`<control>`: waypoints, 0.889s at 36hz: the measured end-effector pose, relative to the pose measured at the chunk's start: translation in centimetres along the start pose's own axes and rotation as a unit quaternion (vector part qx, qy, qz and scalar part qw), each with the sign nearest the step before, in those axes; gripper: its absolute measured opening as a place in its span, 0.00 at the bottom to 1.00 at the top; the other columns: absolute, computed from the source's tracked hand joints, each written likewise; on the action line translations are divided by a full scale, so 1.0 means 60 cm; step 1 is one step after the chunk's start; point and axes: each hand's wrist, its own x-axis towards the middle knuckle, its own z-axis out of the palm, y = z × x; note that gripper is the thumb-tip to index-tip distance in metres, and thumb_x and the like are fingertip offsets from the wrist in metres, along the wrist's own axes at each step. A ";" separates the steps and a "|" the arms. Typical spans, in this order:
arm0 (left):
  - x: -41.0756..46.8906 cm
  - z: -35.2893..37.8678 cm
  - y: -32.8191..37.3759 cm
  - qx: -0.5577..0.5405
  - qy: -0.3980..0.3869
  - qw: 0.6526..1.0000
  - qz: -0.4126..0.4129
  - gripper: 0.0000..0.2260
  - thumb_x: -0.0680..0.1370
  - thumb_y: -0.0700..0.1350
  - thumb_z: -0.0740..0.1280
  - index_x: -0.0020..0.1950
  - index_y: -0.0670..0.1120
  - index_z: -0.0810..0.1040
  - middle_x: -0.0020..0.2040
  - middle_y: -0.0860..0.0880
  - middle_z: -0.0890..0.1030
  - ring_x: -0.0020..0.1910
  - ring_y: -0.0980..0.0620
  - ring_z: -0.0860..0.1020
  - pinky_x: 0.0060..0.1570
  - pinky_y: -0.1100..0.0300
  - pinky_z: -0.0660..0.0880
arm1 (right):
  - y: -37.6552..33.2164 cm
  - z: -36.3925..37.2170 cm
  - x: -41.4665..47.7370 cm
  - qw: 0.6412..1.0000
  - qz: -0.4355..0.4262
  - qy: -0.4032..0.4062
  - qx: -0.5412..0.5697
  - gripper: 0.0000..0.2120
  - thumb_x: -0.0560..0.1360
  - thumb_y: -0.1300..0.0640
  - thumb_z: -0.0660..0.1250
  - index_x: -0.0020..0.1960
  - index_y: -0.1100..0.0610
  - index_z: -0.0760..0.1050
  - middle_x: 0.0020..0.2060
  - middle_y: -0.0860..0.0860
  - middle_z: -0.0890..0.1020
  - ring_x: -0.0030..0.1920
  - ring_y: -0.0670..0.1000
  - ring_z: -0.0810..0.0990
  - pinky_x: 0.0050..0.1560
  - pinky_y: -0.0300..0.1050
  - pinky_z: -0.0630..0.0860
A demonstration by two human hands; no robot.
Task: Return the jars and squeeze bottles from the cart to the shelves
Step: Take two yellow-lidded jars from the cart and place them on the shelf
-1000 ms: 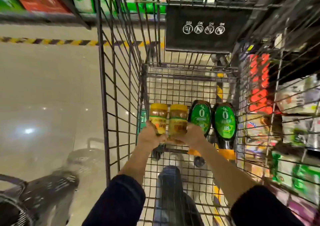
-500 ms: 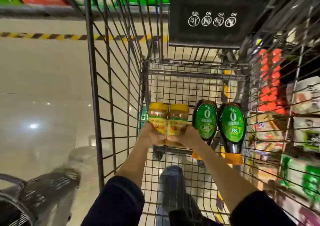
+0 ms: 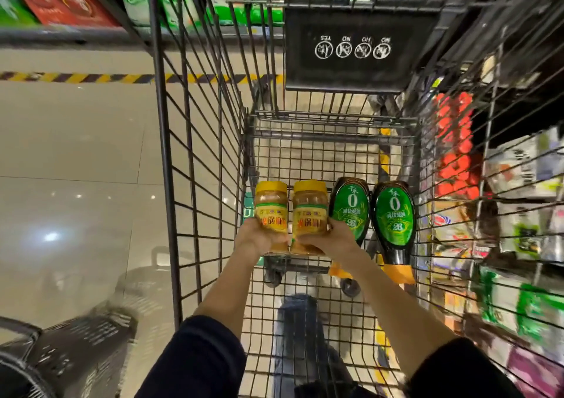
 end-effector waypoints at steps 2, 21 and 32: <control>-0.031 0.000 0.016 -0.036 -0.028 0.999 -0.010 0.28 0.62 0.41 0.79 0.60 0.40 0.76 0.57 0.46 0.80 0.59 0.48 0.77 0.66 0.49 0.70 | -0.009 -0.013 -0.017 1.000 -0.011 -0.006 0.021 0.28 0.60 0.55 0.80 0.58 0.55 0.76 0.54 0.52 0.82 0.55 0.52 0.80 0.60 0.50 0.77; -0.380 -0.038 0.116 0.032 0.025 0.944 0.327 0.20 0.63 0.44 0.79 0.50 0.49 0.75 0.50 0.46 0.83 0.49 0.48 0.82 0.54 0.47 0.78 | -0.070 -0.217 -0.335 0.961 -0.239 0.031 0.134 0.23 0.63 0.67 0.77 0.54 0.52 0.75 0.53 0.53 0.83 0.53 0.50 0.81 0.59 0.47 0.77; -0.650 -0.047 0.154 0.025 0.051 0.861 0.505 0.24 0.62 0.43 0.80 0.56 0.43 0.78 0.49 0.46 0.84 0.49 0.50 0.82 0.56 0.49 0.77 | -0.063 -0.305 -0.633 0.892 -0.407 0.145 0.134 0.27 0.62 0.71 0.76 0.58 0.58 0.73 0.43 0.45 0.81 0.36 0.32 0.81 0.40 0.27 0.77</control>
